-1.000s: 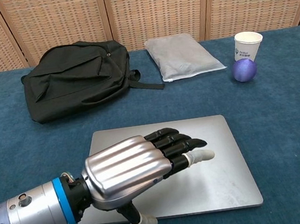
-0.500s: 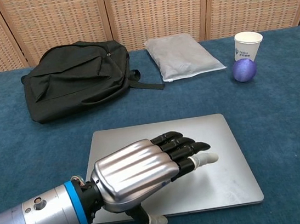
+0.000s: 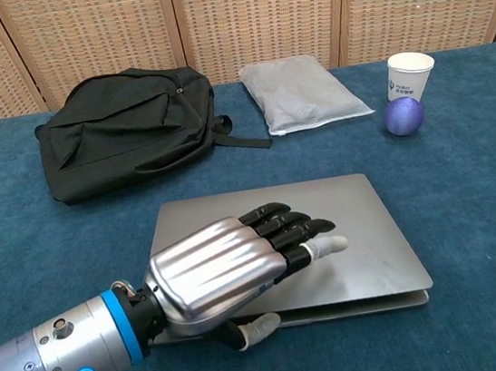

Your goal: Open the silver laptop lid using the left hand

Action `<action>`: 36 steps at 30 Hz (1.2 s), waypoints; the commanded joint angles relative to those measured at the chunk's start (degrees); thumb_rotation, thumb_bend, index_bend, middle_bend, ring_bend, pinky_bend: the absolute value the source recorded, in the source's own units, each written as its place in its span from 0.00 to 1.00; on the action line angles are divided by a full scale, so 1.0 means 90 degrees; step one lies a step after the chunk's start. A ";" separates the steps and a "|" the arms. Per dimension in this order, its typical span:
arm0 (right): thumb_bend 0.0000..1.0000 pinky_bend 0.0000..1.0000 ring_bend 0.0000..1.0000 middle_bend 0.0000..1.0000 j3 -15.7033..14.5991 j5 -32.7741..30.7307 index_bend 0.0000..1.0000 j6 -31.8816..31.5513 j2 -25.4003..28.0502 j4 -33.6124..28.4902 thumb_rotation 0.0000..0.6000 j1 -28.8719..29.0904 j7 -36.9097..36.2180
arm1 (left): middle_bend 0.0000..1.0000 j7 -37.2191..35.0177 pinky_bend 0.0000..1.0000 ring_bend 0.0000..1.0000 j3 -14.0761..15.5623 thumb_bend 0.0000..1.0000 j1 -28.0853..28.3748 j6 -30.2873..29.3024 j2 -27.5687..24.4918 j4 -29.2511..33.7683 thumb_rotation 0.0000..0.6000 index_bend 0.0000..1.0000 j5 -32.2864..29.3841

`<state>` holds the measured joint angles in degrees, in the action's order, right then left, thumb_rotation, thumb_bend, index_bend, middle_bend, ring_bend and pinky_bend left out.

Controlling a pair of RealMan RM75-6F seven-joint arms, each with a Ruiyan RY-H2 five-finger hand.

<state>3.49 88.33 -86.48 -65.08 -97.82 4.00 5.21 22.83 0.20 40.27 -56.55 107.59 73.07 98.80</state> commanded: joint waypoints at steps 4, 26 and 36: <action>0.00 0.00 0.00 0.00 0.0002 -0.0003 0.00 0.0001 0.0002 0.0001 1.00 0.0002 -0.0011 | 0.00 0.0467 0.00 0.00 -0.0405 0.53 -0.0181 -0.0309 0.0198 -0.0089 1.00 0.00 -0.0453; 0.14 0.13 0.03 0.10 -0.0526 0.0913 0.16 0.0821 -0.0057 0.0492 1.00 0.0516 -0.0620 | 0.00 0.1997 0.00 0.00 -0.1541 0.52 0.0158 0.0114 0.0381 0.0248 1.00 0.00 -0.2319; 0.56 0.23 0.11 0.18 -0.0892 0.1807 0.22 0.1964 -0.0314 0.0653 1.00 0.1462 -0.1352 | 0.00 0.2243 0.00 0.00 -0.1779 0.52 0.0419 -0.0014 0.0205 0.0485 1.00 0.00 -0.2549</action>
<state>-4.00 103.47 -72.13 -66.52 -92.39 14.84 -7.42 42.44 -15.46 43.74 -56.35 109.96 76.72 76.35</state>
